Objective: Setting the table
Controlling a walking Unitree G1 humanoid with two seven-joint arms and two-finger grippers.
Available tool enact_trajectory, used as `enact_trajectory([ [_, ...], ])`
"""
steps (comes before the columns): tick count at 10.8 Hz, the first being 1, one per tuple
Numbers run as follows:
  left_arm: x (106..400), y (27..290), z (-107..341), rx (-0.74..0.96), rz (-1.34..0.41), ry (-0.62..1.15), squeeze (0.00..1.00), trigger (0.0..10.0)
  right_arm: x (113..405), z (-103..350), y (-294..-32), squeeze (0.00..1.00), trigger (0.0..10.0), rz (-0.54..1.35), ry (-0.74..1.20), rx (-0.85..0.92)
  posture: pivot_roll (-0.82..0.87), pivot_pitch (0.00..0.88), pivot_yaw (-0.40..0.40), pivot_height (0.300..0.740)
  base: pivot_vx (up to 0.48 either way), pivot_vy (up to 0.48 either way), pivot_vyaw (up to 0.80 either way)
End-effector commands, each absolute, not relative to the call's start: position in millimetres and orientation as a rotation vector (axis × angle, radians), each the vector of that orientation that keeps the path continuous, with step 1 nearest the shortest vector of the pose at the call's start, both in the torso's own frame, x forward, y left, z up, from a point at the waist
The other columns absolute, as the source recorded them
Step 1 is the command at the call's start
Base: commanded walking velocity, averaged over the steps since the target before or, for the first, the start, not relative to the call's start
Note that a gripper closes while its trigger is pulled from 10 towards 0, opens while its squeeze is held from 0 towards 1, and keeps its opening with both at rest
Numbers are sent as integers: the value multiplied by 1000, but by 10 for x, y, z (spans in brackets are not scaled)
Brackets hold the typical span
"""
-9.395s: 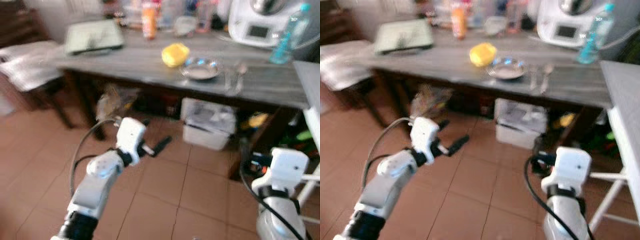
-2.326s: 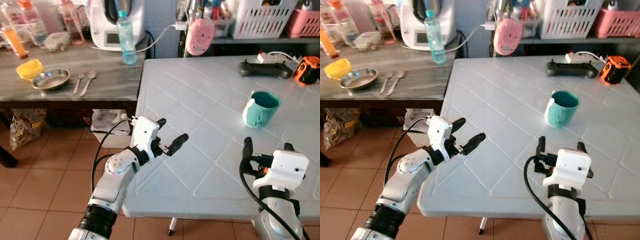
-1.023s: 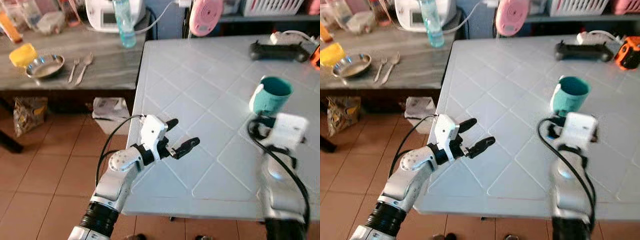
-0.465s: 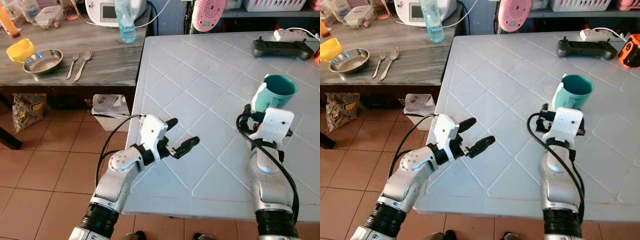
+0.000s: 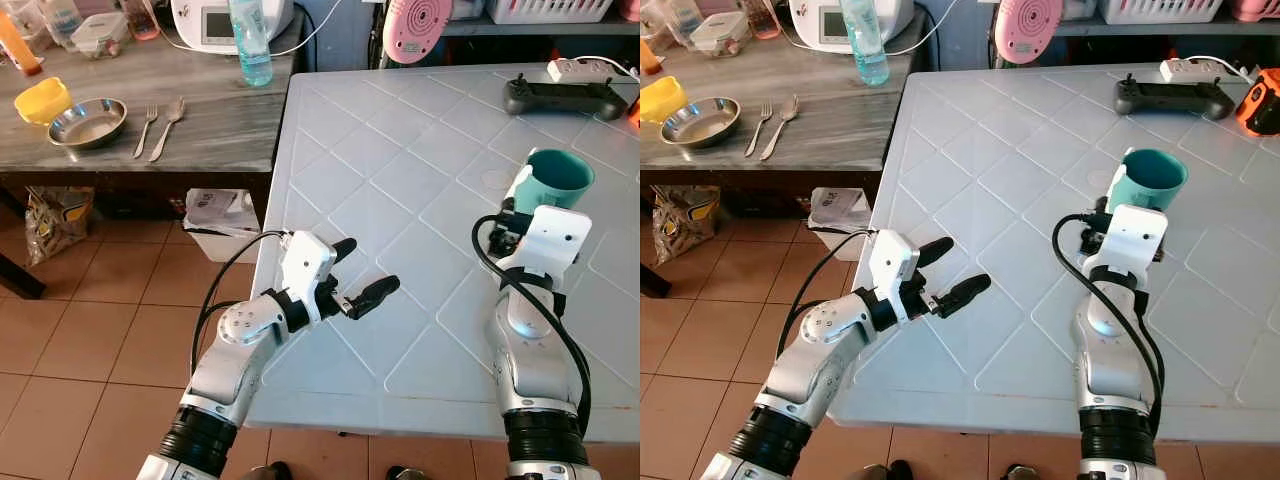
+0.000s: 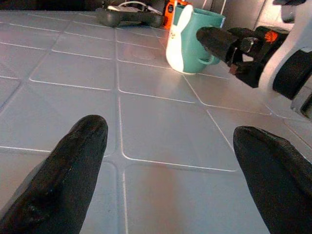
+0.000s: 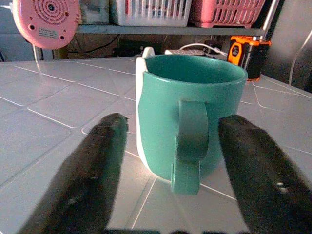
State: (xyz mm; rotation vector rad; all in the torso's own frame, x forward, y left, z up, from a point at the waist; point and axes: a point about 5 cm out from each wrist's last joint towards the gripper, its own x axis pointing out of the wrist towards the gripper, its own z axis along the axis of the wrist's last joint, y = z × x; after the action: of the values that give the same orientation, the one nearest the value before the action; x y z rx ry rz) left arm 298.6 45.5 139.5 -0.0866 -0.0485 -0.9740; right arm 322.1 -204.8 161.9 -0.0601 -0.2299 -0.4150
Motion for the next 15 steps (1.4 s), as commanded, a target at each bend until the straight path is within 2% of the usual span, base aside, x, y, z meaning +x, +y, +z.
enact_trajectory([
  [1, 2955, 459, 1377, -79, -983, -46, 0, 10000, 3199, 1557, -2089, 0, 10000, -438, -210, -52, 34, 180, 70, 740, 0, 0, 0],
  [2, 2952, 455, 1375, -79, -985, -45, 0, 10000, 3195, 1560, -2128, 0, 9765, -455, -211, -51, 34, 180, 72, 740, 0, 0, 0],
  [5, 2955, 454, 1368, -77, -988, -42, 0, 10000, 3190, 1543, -2199, 0, 10000, -472, -205, -40, 36, 181, 72, 740, 0, 0, 0],
  [6, 2955, 459, 1368, -77, -987, -42, 0, 10000, 3187, 1533, -2229, 0, 9059, -477, -206, -31, 37, 182, 73, 740, 0, 0, 0],
  [7, 2950, 460, 1366, -76, -989, -41, 0, 10000, 3196, 1546, -2254, 0, 0, -474, -217, -20, 41, 183, 78, 740, 0, 0, 0],
  [15, 2946, 440, 1357, -72, -991, -41, 0, 10000, 3283, 1643, -2274, 0, 0, -449, -252, -14, 40, 174, 80, 740, 0, 0, 0],
])
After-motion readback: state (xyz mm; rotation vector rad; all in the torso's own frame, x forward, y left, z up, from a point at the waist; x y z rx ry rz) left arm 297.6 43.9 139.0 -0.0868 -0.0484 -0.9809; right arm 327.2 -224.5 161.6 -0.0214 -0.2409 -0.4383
